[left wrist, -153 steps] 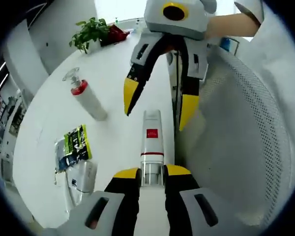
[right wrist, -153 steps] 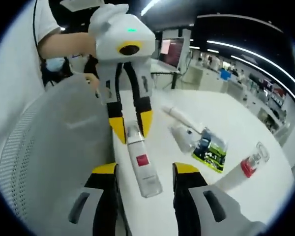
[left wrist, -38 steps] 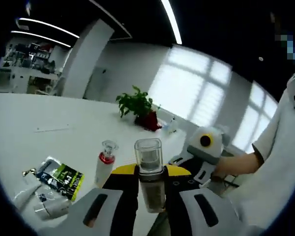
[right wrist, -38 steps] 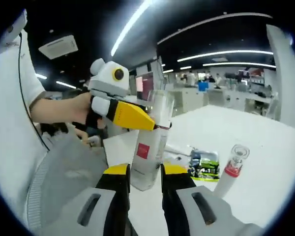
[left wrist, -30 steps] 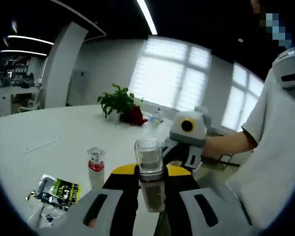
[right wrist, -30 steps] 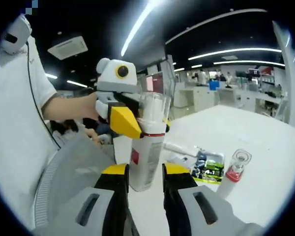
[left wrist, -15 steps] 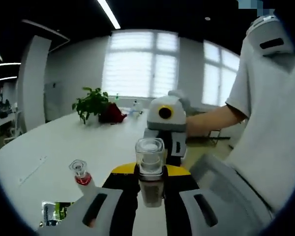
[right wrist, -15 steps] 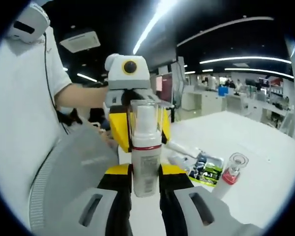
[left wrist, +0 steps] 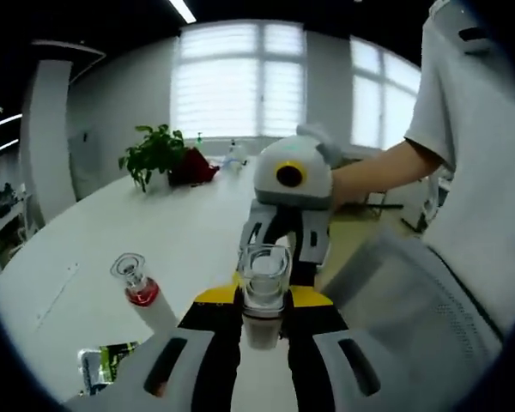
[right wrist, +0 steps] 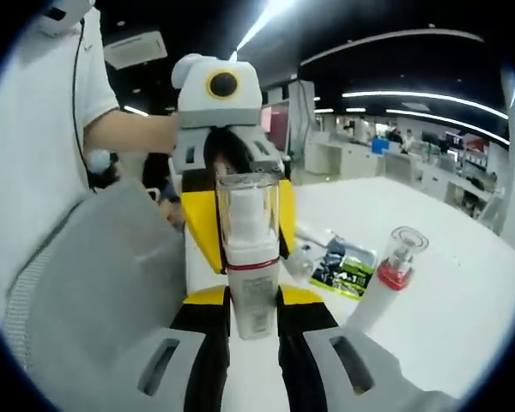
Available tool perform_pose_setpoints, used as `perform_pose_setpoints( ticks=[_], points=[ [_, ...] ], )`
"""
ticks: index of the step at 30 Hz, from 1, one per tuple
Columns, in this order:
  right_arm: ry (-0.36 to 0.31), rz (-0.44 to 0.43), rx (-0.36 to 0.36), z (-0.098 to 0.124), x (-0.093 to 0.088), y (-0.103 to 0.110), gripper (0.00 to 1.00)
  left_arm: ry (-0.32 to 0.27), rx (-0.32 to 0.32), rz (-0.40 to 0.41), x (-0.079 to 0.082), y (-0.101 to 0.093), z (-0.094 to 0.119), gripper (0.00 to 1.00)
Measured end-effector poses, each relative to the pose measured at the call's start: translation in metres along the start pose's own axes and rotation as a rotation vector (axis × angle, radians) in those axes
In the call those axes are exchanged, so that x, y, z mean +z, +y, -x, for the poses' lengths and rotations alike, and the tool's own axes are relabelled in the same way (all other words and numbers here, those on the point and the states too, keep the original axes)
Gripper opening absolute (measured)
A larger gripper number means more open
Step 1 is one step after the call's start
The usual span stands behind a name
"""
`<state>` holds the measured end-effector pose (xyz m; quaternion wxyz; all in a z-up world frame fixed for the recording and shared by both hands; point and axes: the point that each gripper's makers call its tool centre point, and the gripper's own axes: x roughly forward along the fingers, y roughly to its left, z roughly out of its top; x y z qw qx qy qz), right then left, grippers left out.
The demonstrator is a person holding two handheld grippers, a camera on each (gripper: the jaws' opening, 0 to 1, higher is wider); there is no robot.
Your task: Arrange the skincare products in the storage area until every visible bottle or jar stands upright without overlapping.
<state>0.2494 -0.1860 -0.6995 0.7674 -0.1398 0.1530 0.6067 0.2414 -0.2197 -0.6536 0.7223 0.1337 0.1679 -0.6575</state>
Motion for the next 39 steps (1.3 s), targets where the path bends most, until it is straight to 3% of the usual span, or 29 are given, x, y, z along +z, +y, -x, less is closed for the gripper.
perform_pose_setpoints(
  ticks=[16,22,39],
  points=[
    [0.083,-0.04,-0.033,-0.027,-0.071,-0.035,0.2,0.102,0.008,0.026,-0.061,0.037,-0.042,0.15],
    [0.104,-0.047,-0.036,-0.033,-0.084,-0.043,0.2,0.119,0.012,0.042,-0.079,0.052,-0.049,0.15],
    [0.1,-0.041,-0.065,-0.036,-0.087,-0.074,0.21,0.053,0.049,0.102,-0.075,0.08,-0.054,0.16]
  ],
)
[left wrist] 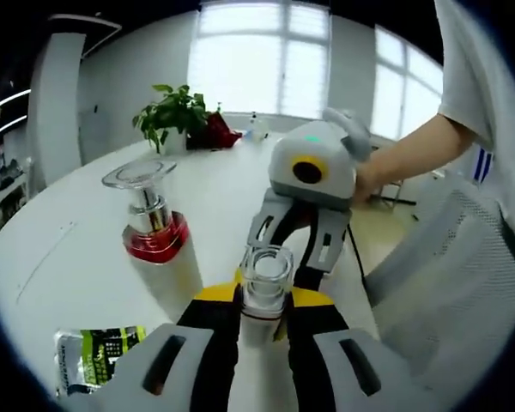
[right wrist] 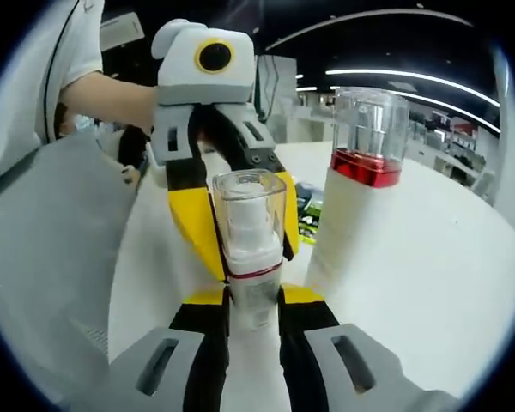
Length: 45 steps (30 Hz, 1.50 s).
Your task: Arrange the skincare products in the storage area until every visible bottle or jar stands upright without overlapping.
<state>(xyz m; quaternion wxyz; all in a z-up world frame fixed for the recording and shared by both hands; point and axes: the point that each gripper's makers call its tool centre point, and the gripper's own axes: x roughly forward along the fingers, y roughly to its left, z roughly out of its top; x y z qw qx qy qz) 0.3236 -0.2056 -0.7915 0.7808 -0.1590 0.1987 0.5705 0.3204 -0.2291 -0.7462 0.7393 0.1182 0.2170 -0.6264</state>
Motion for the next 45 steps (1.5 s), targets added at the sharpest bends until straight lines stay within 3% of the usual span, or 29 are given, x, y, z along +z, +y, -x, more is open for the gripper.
perform_pose_setpoints(
  ticks=[15,28,33,38,45],
  points=[
    [0.004,0.004,0.043,-0.003,0.001,-0.012,0.2,-0.022,0.031,0.015,0.006,0.007,-0.001,0.17],
    [0.035,0.028,0.107,0.0,-0.004,-0.019,0.2,-0.036,0.123,0.031,0.007,0.02,-0.008,0.17],
    [0.058,0.041,0.132,-0.001,-0.005,-0.017,0.2,-0.039,0.132,0.046,0.007,0.02,-0.006,0.16],
    [0.053,0.02,0.115,-0.001,-0.004,-0.017,0.26,-0.045,0.124,0.056,0.008,0.017,-0.006,0.16],
    [0.067,0.014,0.108,0.0,-0.007,-0.016,0.25,-0.033,0.117,0.051,0.004,0.016,-0.004,0.19]
  ],
)
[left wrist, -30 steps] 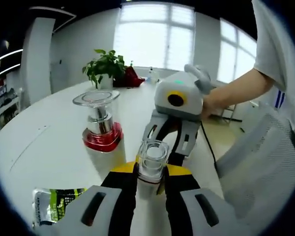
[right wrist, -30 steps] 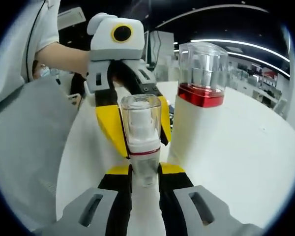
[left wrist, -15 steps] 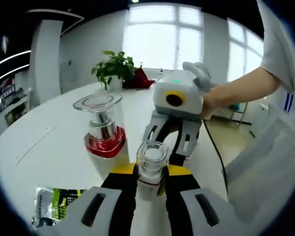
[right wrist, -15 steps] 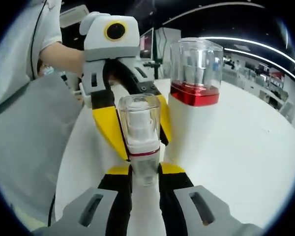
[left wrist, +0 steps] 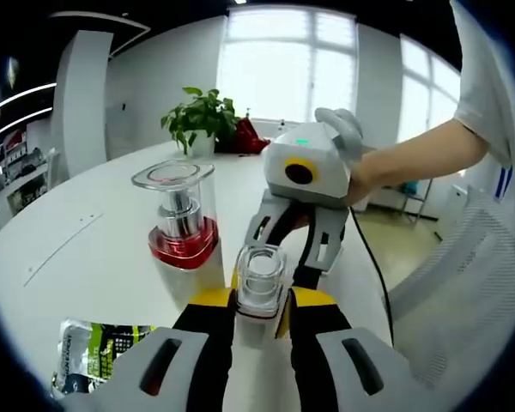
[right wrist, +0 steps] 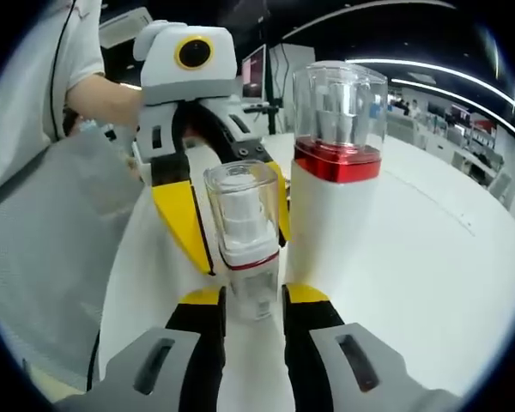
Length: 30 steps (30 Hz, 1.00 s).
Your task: Arrange the skincare products in the storage area until every visible bottle or jar stands upright without overlapping.
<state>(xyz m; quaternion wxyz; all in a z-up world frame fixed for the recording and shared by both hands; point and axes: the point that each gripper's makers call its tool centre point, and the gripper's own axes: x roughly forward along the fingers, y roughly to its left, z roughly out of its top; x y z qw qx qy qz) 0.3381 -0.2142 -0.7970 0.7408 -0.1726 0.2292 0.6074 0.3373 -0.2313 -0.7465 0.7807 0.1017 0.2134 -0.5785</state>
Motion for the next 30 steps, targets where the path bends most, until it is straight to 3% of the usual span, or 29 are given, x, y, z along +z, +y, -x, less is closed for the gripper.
perform_pose_setpoints(
  ticks=[14,30],
  points=[
    [0.013,-0.057,-0.073,0.008,-0.005,-0.002,0.33,0.034,0.033,0.004,-0.007,0.004,0.012,0.24],
    [0.001,-0.143,-0.154,0.021,0.003,0.011,0.58,0.062,0.102,0.074,-0.019,0.001,0.038,0.43]
  ],
)
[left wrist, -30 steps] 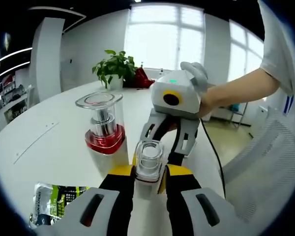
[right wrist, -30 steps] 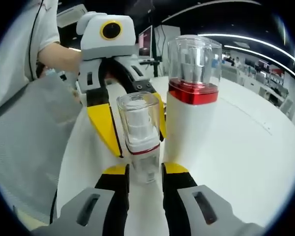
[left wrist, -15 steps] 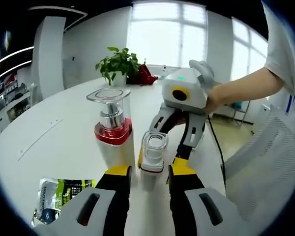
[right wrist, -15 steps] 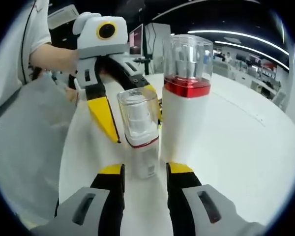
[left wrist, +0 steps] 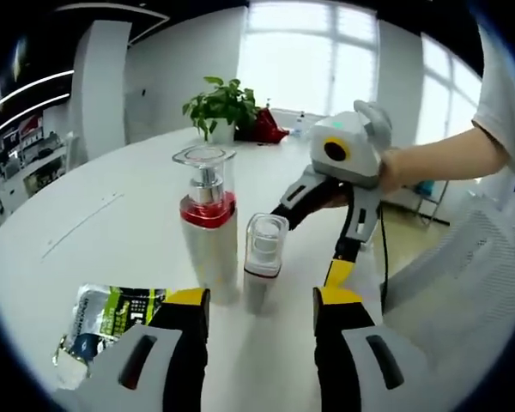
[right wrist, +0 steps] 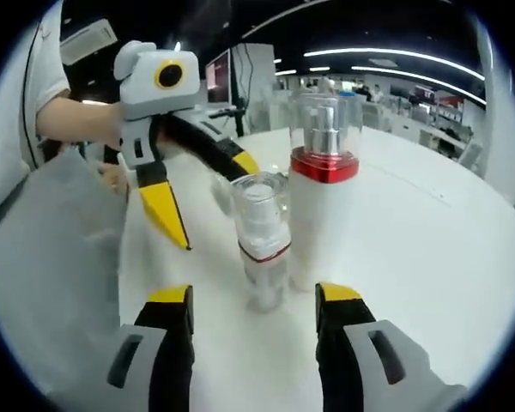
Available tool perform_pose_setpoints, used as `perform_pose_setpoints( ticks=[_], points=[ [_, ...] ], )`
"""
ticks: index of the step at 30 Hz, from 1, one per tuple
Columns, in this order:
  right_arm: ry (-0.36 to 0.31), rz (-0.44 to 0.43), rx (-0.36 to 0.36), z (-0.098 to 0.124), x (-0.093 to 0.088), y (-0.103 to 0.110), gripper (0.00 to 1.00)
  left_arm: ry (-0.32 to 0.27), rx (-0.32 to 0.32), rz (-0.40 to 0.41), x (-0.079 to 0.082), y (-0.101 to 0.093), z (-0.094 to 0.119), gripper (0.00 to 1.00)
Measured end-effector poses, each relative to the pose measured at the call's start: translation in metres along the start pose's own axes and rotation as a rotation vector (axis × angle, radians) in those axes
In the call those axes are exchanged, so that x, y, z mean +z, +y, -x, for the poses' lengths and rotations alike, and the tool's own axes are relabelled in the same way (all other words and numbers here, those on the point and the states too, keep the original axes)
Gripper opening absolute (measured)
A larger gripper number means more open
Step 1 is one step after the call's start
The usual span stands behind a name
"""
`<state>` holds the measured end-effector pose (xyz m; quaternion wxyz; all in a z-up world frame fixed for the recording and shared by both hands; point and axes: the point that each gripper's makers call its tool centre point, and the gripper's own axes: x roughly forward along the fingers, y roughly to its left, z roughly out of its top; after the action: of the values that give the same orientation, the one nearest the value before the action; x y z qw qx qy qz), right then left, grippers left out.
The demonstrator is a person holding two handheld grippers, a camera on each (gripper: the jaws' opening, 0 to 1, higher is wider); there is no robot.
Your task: Arrange the skincare products in the storage area until every visible bottle or jar stands upright without overlapping.
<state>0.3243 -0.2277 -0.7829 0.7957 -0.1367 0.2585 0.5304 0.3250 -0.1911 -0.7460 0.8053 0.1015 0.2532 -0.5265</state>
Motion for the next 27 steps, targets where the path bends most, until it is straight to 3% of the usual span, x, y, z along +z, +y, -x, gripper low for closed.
perform_pose_setpoints(
  ticks=[10,18,27],
  points=[
    [-0.02,-0.041,-0.053,0.011,0.008,0.015,0.7,0.003,0.033,0.085,-0.006,-0.014,0.025,0.52],
    [-0.033,-0.055,-0.067,0.016,0.013,0.031,0.77,-0.048,0.108,0.194,-0.009,-0.016,0.058,0.56],
    [-0.054,-0.089,-0.074,0.022,0.021,0.05,0.83,-0.057,0.196,0.281,-0.033,-0.016,0.098,0.65]
  ],
)
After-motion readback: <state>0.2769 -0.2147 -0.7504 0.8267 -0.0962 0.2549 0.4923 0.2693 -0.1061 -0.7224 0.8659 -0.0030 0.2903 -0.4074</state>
